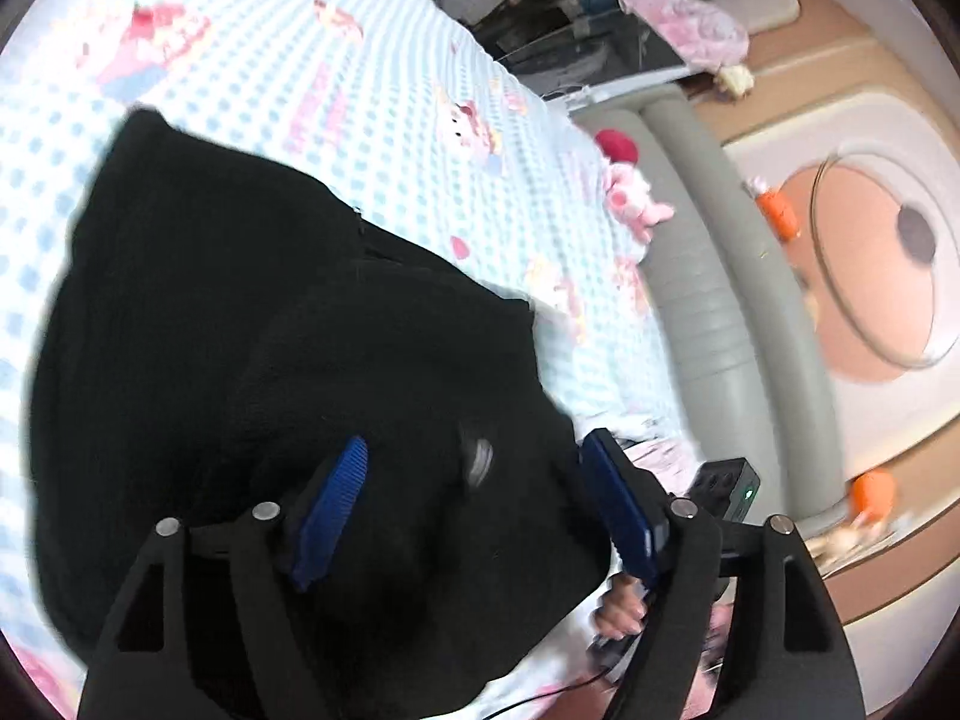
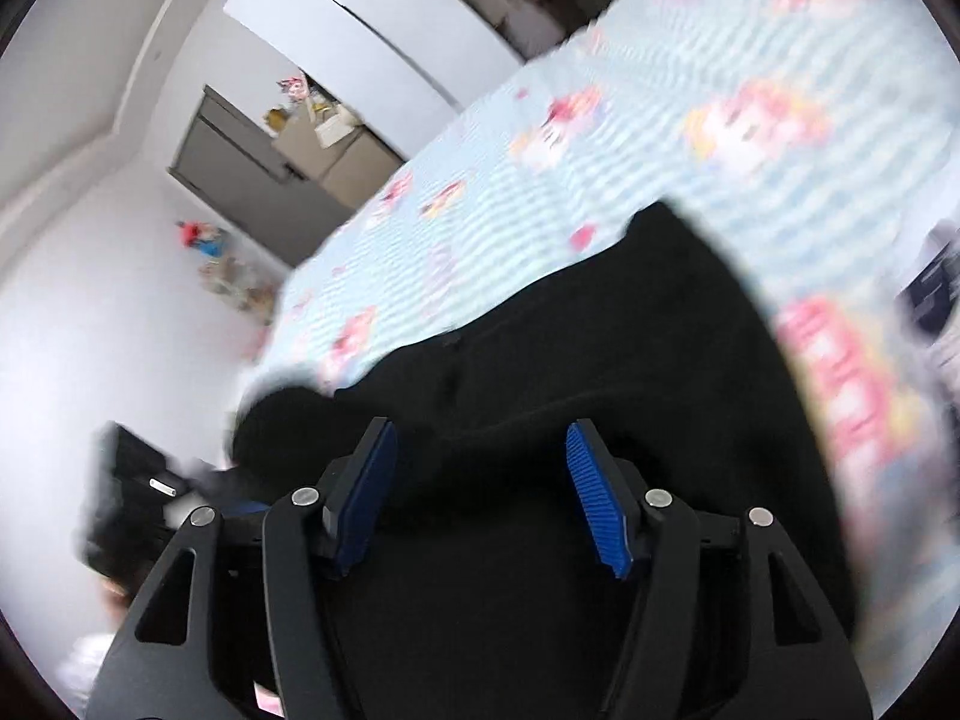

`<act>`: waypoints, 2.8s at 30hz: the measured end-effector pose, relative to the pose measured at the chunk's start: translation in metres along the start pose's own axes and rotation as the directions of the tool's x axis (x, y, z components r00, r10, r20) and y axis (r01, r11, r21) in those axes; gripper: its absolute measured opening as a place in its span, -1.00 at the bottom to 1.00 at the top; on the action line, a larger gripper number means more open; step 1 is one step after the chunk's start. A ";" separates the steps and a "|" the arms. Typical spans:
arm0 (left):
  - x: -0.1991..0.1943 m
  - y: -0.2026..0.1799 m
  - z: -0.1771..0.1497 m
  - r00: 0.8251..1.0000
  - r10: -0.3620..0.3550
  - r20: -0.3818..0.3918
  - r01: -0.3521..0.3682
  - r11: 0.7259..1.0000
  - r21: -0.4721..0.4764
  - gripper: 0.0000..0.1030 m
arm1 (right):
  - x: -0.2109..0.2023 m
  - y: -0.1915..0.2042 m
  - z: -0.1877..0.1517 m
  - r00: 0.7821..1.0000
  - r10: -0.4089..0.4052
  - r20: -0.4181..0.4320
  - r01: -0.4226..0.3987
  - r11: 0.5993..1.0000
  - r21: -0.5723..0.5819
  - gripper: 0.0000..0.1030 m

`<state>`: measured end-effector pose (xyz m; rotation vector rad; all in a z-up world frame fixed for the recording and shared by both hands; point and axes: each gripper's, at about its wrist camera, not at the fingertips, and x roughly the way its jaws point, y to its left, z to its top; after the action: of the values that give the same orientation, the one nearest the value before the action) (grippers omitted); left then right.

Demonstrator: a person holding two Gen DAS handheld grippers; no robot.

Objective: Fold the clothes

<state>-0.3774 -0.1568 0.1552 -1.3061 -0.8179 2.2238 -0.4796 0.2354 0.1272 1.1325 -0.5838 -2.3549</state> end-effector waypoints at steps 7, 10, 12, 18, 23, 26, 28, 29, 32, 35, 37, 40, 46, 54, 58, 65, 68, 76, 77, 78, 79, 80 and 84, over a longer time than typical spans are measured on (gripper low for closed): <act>-0.058 -0.018 -0.075 0.900 0.417 0.124 -0.435 0.876 0.210 0.53 | -0.001 -0.031 -0.048 0.980 -0.177 -0.092 0.166 0.979 -0.119 0.11; -0.073 0.010 -0.117 0.925 0.352 0.143 -0.366 0.926 0.089 0.53 | -0.024 -0.023 -0.044 0.986 -0.167 0.015 0.168 0.979 -0.113 0.59; -0.071 0.041 -0.139 0.953 0.278 0.122 -0.278 0.960 -0.016 0.54 | -0.033 -0.016 -0.036 0.984 -0.162 0.071 0.171 0.976 -0.132 0.79; -0.044 0.040 -0.160 0.953 0.205 0.221 -0.208 0.978 -0.011 -0.48 | 0.033 -0.025 -0.036 0.944 -0.163 -0.285 0.095 0.967 -0.237 0.15; -0.047 0.028 -0.112 0.957 0.213 0.196 -0.227 0.972 0.056 -0.58 | -0.009 -0.025 -0.048 0.969 -0.155 -0.190 0.093 0.950 -0.296 -0.66; -0.021 0.058 -0.093 0.968 0.237 0.077 -0.235 0.971 -0.039 -0.49 | -0.047 -0.021 -0.058 0.979 -0.196 -0.048 0.167 0.922 -0.351 -0.68; 0.014 0.090 -0.095 0.962 0.266 -0.065 -0.272 0.957 -0.104 -0.29 | -0.045 -0.026 -0.074 0.963 -0.269 -0.020 0.240 0.889 -0.389 -0.67; 0.020 0.103 -0.103 0.959 0.265 -0.105 -0.277 0.951 -0.134 -0.24 | -0.035 -0.032 -0.082 0.955 -0.292 -0.045 0.252 0.884 -0.393 -0.63; 0.001 0.110 -0.122 0.978 0.199 -0.056 -0.206 0.960 -0.190 -0.24 | -0.002 -0.047 -0.090 0.928 -0.365 -0.080 0.308 0.868 -0.390 -0.45; -0.021 0.103 -0.138 0.977 0.208 -0.044 -0.213 0.964 -0.158 -0.24 | -0.015 -0.048 -0.070 0.955 -0.294 -0.033 0.270 0.914 -0.301 -0.26; -0.034 0.101 -0.143 0.987 0.160 -0.030 -0.163 0.972 -0.170 -0.24 | -0.028 -0.048 -0.059 0.969 -0.248 0.003 0.240 0.937 -0.254 -0.14; -0.053 0.091 -0.143 0.987 0.157 0.017 -0.153 0.976 -0.155 0.04 | -0.054 -0.046 -0.054 0.977 -0.209 0.046 0.214 0.956 -0.200 0.02; -0.068 -0.012 -0.141 0.910 0.284 0.303 -0.342 0.926 0.159 0.05 | -0.086 0.000 -0.086 0.986 -0.146 0.078 0.164 0.929 -0.331 0.11; 0.020 0.026 -0.140 0.903 0.428 0.042 -0.430 0.895 0.122 -0.75 | 0.010 0.028 -0.127 0.954 -0.276 -0.119 0.182 0.845 -0.502 0.04; -0.035 0.069 -0.155 0.952 0.287 0.105 -0.279 0.957 -0.077 -0.93 | -0.012 -0.033 -0.103 0.947 -0.300 -0.117 0.244 0.904 -0.350 -0.20; -0.090 0.059 -0.244 0.831 0.341 0.441 -0.348 0.935 -0.067 0.36 | -0.102 -0.042 -0.133 0.987 -0.156 0.028 0.159 0.962 -0.220 0.57; -0.070 0.073 -0.268 0.854 0.363 0.373 -0.356 0.930 -0.089 0.32 | -0.106 -0.043 -0.161 0.977 -0.198 0.081 0.212 0.947 -0.241 0.68; -0.037 0.045 -0.240 0.906 0.300 0.297 -0.335 0.940 0.072 -0.03 | -0.067 -0.051 -0.173 0.981 -0.195 -0.016 0.186 0.951 -0.247 0.67; -0.035 0.043 -0.236 0.905 0.312 0.290 -0.346 0.935 0.072 -0.23 | -0.060 -0.050 -0.173 0.980 -0.196 -0.022 0.184 0.949 -0.258 0.47; -0.040 0.041 -0.234 0.907 0.309 0.286 -0.339 0.939 0.061 -0.27 | -0.056 -0.047 -0.171 0.979 -0.200 -0.031 0.185 0.946 -0.268 0.41; -0.046 0.039 -0.233 0.907 0.308 0.288 -0.333 0.942 0.041 -0.35 | -0.056 -0.042 -0.169 0.978 -0.206 -0.028 0.190 0.940 -0.284 0.21; -0.053 0.039 -0.233 0.901 0.315 0.298 -0.333 0.943 0.012 -0.39 | -0.059 -0.037 -0.168 0.977 -0.213 -0.024 0.195 0.931 -0.309 0.07; -0.045 0.053 -0.236 0.916 0.349 0.197 -0.361 0.932 0.024 -0.40 | -0.067 -0.030 -0.165 0.966 -0.257 -0.024 0.220 0.867 -0.447 -0.08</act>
<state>-0.1521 -0.1600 0.0575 -1.3132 -0.6073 2.6709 -0.3167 0.2693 0.0571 1.1262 0.1362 -2.4520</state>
